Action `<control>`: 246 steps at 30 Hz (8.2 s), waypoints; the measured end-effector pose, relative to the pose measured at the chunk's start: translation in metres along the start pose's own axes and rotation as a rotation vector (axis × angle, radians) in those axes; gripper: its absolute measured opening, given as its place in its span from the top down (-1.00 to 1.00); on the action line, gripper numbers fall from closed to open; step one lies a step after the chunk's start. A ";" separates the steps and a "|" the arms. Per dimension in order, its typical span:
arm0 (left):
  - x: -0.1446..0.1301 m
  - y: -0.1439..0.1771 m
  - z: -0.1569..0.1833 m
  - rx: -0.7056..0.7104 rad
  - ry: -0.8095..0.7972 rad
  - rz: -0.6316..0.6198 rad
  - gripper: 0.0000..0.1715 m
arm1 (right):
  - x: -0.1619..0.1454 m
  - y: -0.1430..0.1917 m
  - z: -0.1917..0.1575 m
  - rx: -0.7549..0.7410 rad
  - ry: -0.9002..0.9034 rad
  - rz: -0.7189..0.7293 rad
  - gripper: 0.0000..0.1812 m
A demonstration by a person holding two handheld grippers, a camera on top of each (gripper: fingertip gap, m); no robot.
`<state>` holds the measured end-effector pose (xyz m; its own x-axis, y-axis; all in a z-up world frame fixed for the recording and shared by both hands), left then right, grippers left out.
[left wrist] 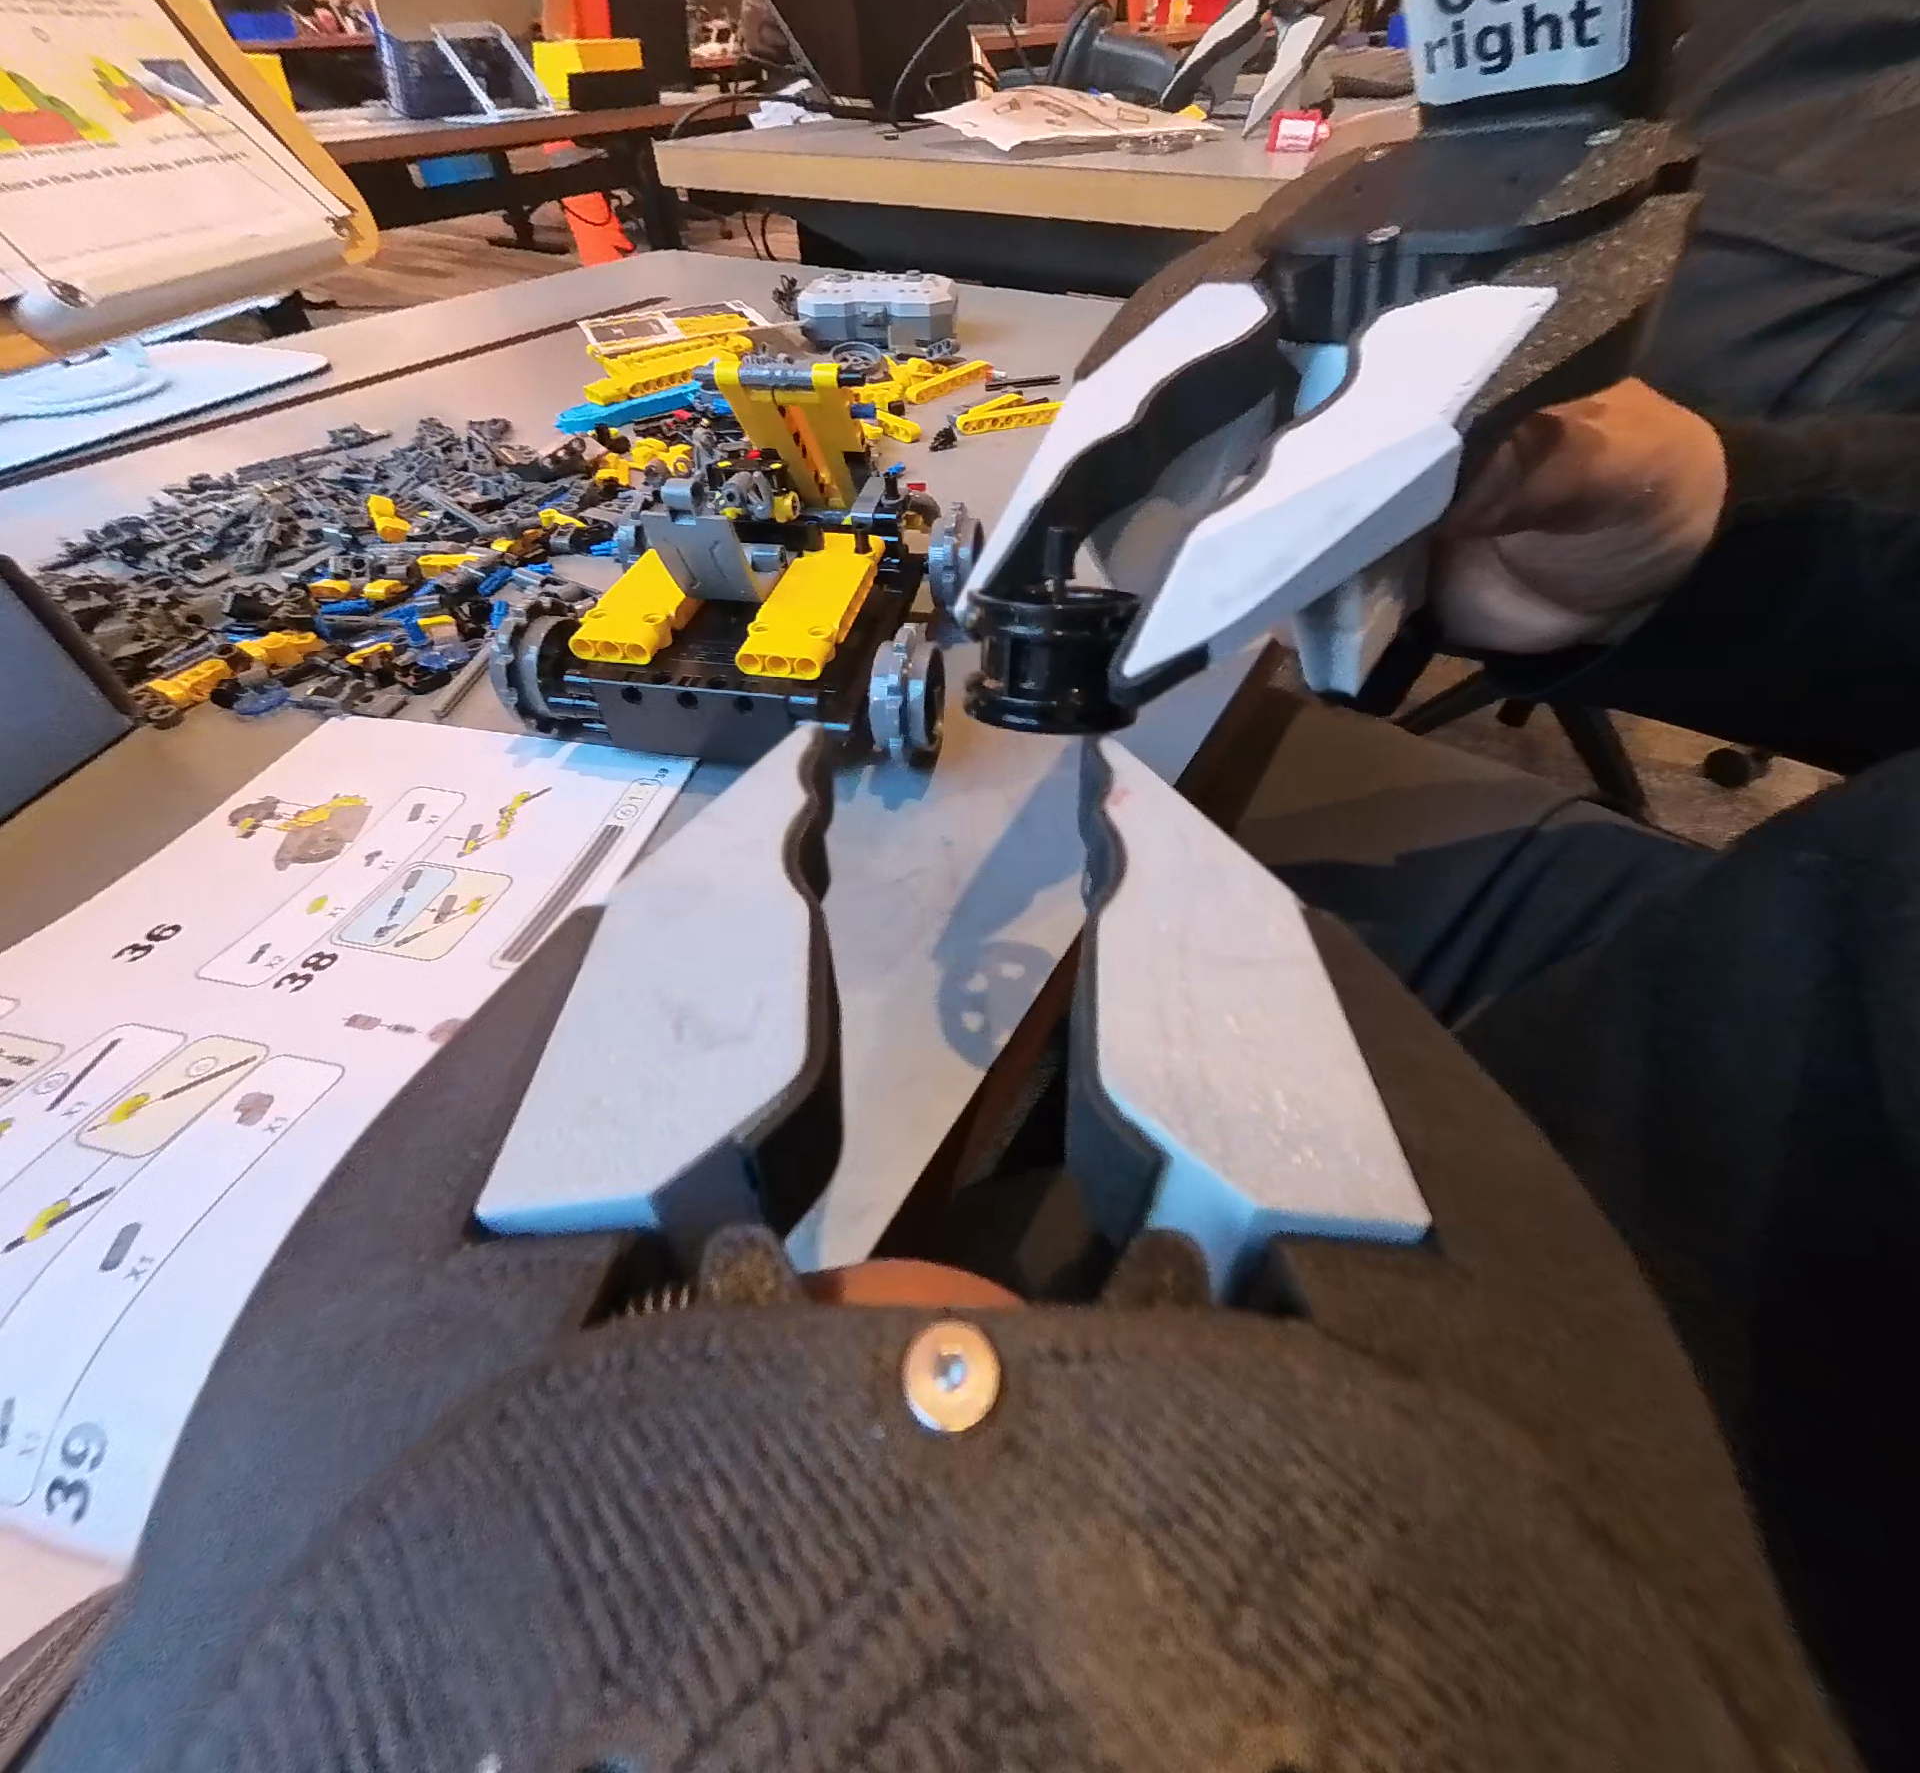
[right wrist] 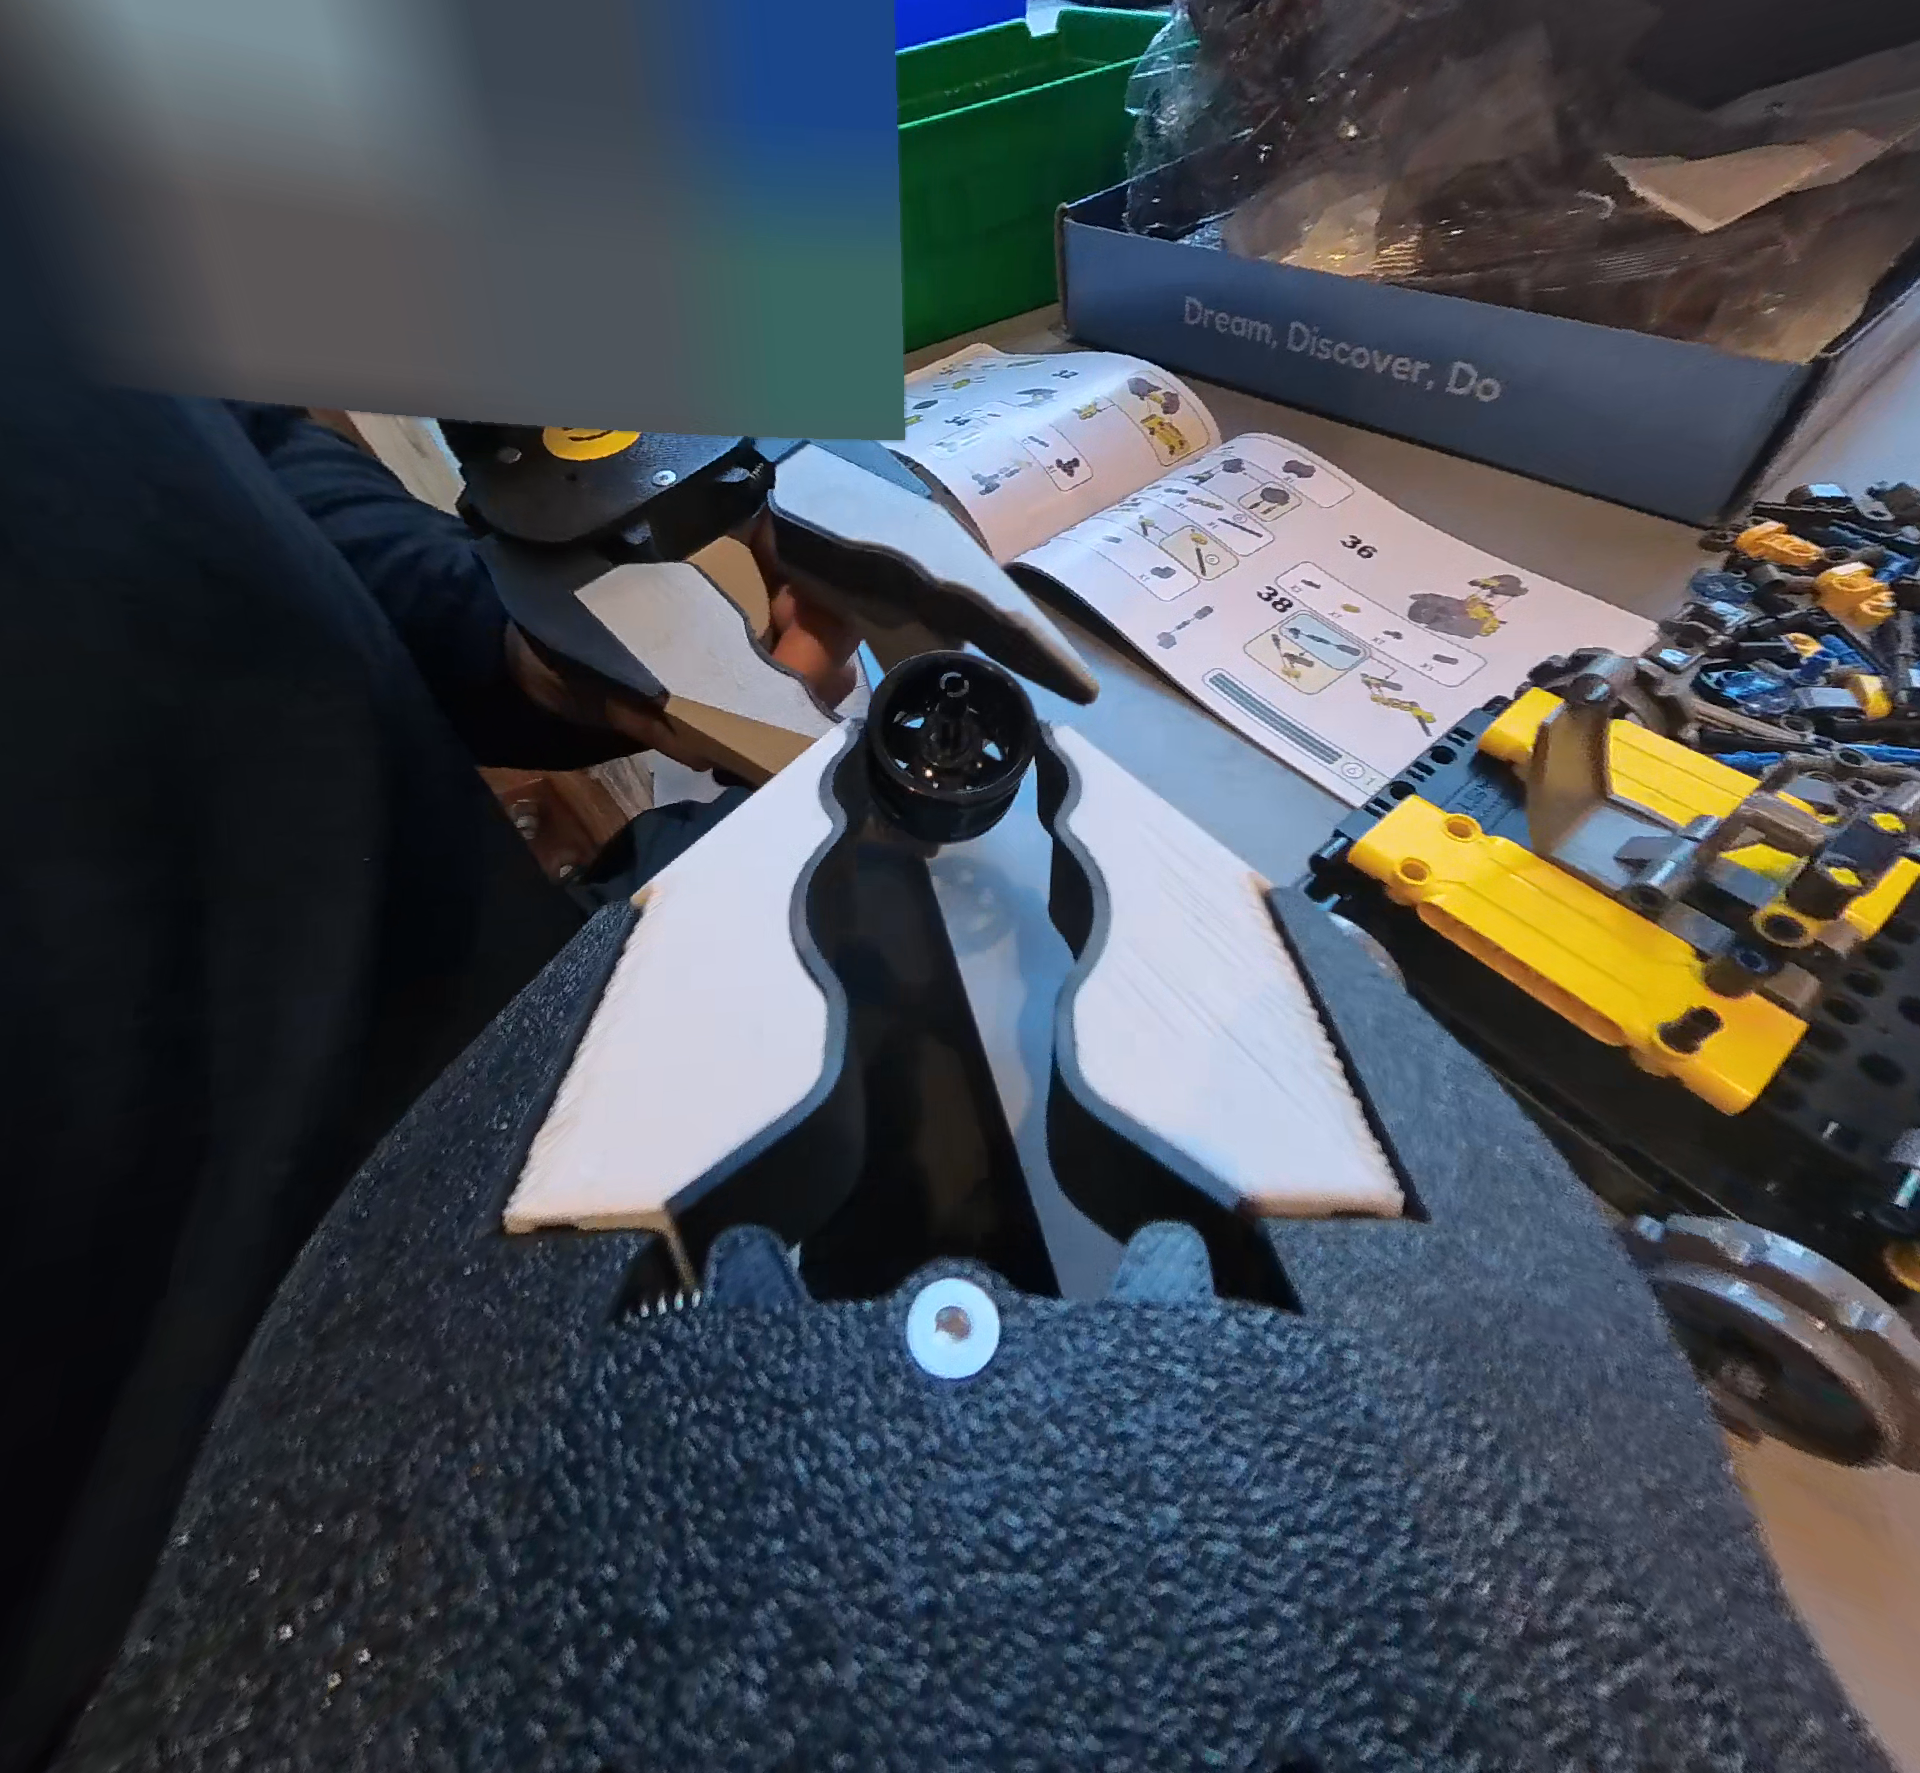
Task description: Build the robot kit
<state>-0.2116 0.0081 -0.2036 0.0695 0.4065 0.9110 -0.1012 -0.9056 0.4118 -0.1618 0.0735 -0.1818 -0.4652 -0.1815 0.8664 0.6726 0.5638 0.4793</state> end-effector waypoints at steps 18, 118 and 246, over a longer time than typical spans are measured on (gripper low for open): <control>-0.001 -0.001 0.017 0.067 -0.241 -0.015 0.65 | -0.002 -0.009 -0.009 0.141 -0.103 0.027 0.65; -0.004 -0.008 0.019 0.112 -0.268 -0.007 0.74 | -0.019 -0.005 -0.001 0.212 -0.366 0.172 0.66; -0.010 -0.010 0.002 -0.034 -0.015 -0.054 0.68 | -0.052 0.096 0.261 -0.301 -0.308 -0.612 0.66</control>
<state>-0.2092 0.0124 -0.2172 0.0902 0.4527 0.8871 -0.1304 -0.8777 0.4612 -0.2232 0.3474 -0.2178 -0.9174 -0.1329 0.3752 0.3496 0.1817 0.9191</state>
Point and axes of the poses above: each gripper's, where its closed fingertips meet, y back along the fingers, x out of its top, z = x × y across the jaws, the point moved 5 cm from there along y, back along the fingers, and after that the axes turned 13 degrees about -z, right-handed, at the moved point
